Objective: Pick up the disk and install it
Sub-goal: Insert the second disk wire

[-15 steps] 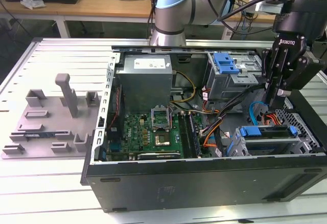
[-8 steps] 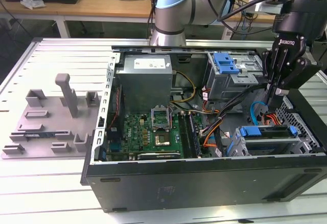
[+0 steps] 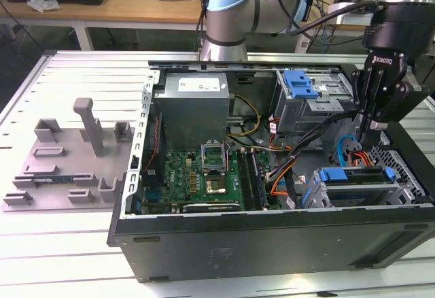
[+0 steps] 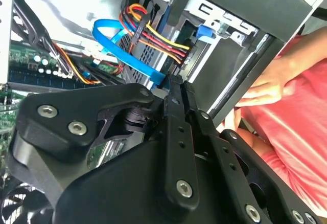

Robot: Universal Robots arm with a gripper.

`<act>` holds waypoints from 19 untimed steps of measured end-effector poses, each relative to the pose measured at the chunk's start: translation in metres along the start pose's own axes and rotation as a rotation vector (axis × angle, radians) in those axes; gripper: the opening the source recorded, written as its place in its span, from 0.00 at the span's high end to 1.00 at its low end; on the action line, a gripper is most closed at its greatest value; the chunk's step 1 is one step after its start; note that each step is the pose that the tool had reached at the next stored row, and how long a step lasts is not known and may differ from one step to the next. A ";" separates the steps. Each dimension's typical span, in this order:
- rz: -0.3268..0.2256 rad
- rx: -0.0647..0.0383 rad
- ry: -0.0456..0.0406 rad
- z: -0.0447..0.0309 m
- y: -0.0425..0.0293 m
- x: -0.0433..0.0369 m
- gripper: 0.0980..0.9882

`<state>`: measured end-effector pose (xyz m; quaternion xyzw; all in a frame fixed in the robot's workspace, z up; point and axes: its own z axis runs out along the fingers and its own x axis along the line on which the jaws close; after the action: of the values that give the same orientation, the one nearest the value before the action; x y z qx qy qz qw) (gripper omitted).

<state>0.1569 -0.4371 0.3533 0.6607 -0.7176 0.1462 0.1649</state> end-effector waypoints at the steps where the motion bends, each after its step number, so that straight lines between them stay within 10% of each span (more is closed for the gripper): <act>1: 0.004 0.009 -0.0089 0.0003 0.0022 0.0005 0.93; 6: 0.011 0.024 -0.0336 0.0012 0.0077 0.0019 0.93; 8: 0.014 0.028 -0.0933 0.0030 0.0086 0.0059 0.93; 12: 0.015 0.031 -0.1719 0.0067 0.0093 0.0135 0.93; 19: 0.015 0.030 -0.1948 0.0140 0.0120 0.0287 0.93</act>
<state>0.1423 -0.4679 0.3531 0.6687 -0.7330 0.0933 0.0832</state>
